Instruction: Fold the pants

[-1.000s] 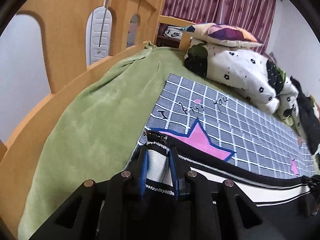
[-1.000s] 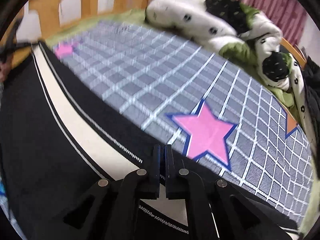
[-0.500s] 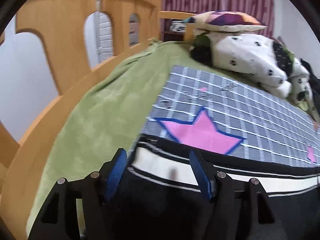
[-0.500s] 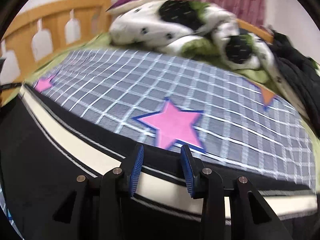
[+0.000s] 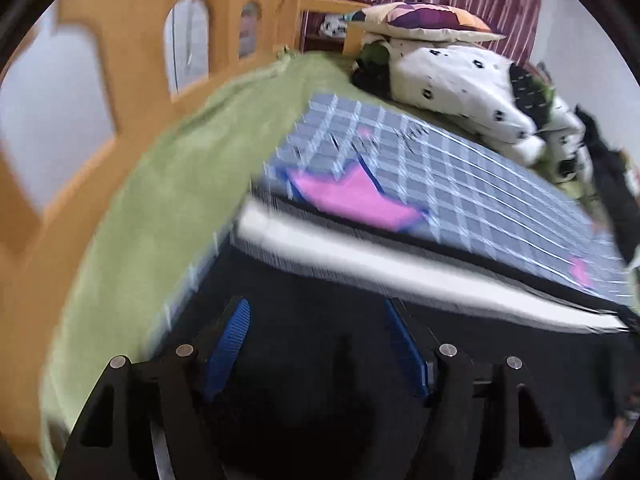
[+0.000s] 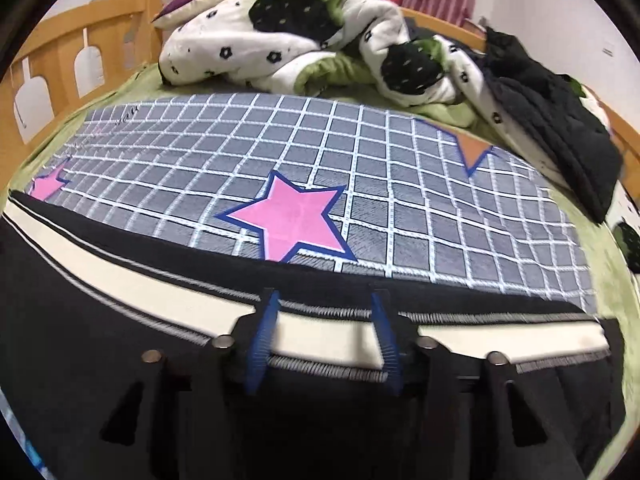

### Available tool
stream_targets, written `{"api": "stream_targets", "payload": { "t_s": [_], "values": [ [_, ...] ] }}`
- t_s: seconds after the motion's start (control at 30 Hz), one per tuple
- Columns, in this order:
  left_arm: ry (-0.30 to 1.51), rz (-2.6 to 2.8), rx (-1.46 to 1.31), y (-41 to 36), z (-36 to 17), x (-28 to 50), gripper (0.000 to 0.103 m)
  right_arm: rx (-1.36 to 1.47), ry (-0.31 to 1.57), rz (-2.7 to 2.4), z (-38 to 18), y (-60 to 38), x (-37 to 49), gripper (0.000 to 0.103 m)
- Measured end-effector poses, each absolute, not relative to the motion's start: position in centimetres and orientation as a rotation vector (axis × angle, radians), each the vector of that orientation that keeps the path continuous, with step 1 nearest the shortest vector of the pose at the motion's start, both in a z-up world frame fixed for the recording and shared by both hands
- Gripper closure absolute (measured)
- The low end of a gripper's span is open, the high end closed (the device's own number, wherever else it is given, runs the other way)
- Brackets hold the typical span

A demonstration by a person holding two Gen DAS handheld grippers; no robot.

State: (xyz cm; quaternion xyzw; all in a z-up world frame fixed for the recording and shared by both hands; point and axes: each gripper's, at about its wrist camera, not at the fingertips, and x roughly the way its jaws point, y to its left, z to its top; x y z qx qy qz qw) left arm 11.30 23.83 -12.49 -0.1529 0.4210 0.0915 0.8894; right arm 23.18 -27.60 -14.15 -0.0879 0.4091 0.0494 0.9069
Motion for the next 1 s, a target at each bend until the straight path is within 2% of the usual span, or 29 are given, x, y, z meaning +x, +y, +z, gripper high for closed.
{"api": "stream_targets", "payload": {
  "t_s": [0.2,0.3,0.5,0.57,0.63,0.7,0.83,1.0],
  "values": [
    [0.838,0.192,-0.547,24.3,-16.0,1.4,0.036,-0.126,0.808,0.159,-11.5,-25.5,18.5,0.05],
    [0.836,0.222,-0.659,26.5,-18.6,0.9,0.039,-0.113,0.78,0.151,-10.1,-24.8,16.3,0.05],
    [0.724,0.29,-0.743,30.4,-18.8,4.6,0.039,-0.081,0.797,0.194,-6.8,-24.8,13.2,0.051],
    [0.719,0.325,-0.766,31.6,-18.9,5.8,0.05,-0.072,0.81,0.199,-5.7,-25.2,12.1,0.051],
    [0.757,0.384,-0.723,31.6,-18.9,7.2,0.077,-0.051,0.81,0.184,-4.4,-26.0,11.1,0.051],
    [0.792,0.394,-0.675,31.6,-18.3,7.9,0.087,-0.018,0.8,0.154,-3.4,-26.9,10.2,0.051],
    [0.786,0.391,-0.469,28.8,-13.5,9.4,0.091,0.058,0.763,0.129,-3.3,-28.9,9.3,0.051],
    [0.716,0.332,-0.135,19.5,-4.4,11.8,0.092,0.109,0.754,0.066,-6.8,-32.8,9.8,0.051]
  ]
}}
